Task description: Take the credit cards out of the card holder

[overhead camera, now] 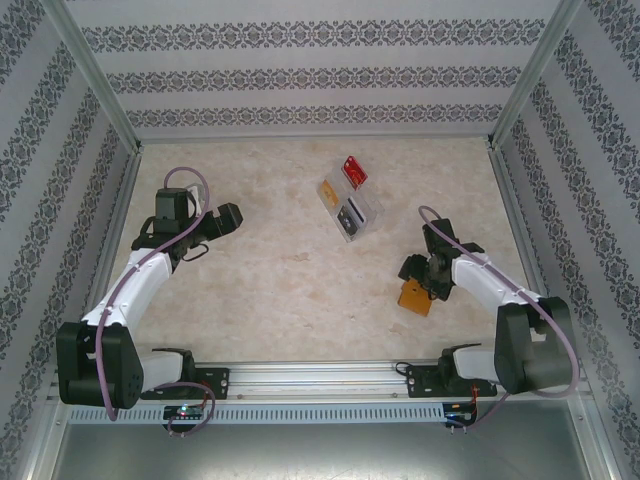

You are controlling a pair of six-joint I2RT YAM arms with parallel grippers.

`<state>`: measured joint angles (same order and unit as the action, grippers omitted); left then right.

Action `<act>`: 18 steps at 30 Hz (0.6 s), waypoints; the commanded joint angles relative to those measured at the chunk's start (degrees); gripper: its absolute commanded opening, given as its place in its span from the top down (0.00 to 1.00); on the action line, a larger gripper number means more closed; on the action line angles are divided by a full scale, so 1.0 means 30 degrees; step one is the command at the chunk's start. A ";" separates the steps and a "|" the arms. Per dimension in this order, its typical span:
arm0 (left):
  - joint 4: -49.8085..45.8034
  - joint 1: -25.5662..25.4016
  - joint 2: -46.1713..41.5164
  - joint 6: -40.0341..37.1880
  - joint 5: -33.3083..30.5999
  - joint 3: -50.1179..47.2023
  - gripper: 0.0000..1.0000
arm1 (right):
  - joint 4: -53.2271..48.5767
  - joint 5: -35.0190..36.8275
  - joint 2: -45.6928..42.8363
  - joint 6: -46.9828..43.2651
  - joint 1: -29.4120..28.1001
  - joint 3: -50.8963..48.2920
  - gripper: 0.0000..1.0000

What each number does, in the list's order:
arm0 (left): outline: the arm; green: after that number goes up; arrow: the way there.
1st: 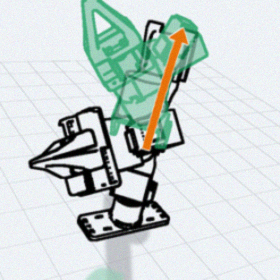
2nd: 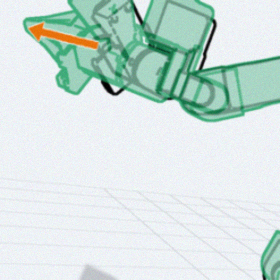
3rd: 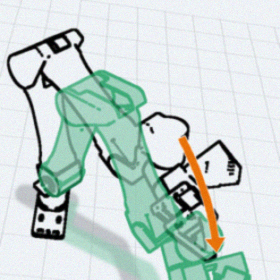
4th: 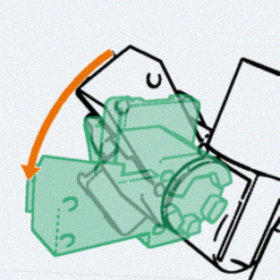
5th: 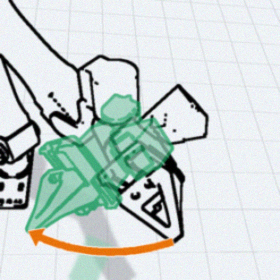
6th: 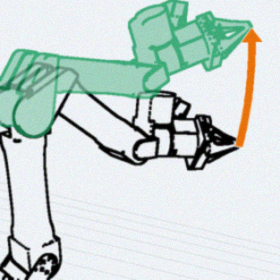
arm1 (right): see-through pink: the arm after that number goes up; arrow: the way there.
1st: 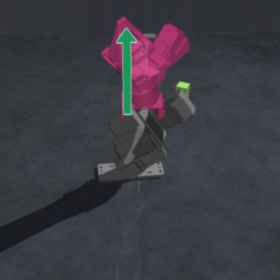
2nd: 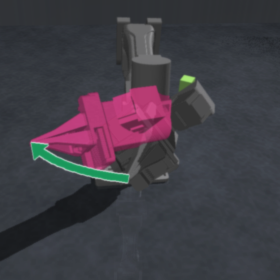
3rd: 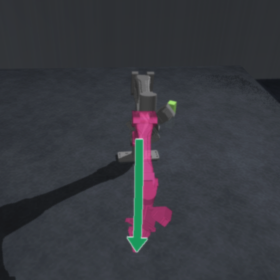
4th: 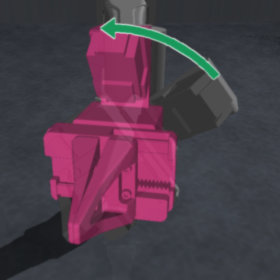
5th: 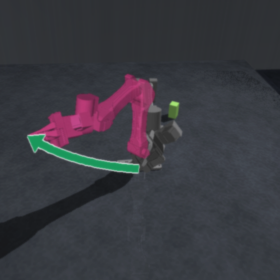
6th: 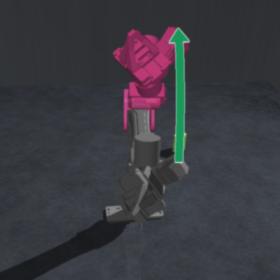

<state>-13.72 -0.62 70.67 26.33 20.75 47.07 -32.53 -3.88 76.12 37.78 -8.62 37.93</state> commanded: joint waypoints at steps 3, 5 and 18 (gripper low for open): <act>0.1321 -0.0129 0.0136 0.1537 0.0893 -0.0141 0.00 | 0.2266 -0.1893 0.2164 0.0724 -0.2124 0.0576 0.25; 0.2006 -0.0280 0.0280 0.2187 0.1258 -0.0468 0.00 | 0.2817 -0.1939 0.2856 0.1016 -0.3274 0.1185 0.25; 0.2080 -0.1539 0.0644 0.3378 0.0556 -0.1442 0.00 | 0.5751 -0.1253 0.8648 0.1670 -1.0144 0.6927 0.29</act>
<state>-8.34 -4.56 73.08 35.14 23.38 44.16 -15.42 -7.05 99.59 42.15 -37.12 57.34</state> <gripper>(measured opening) 0.994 0.713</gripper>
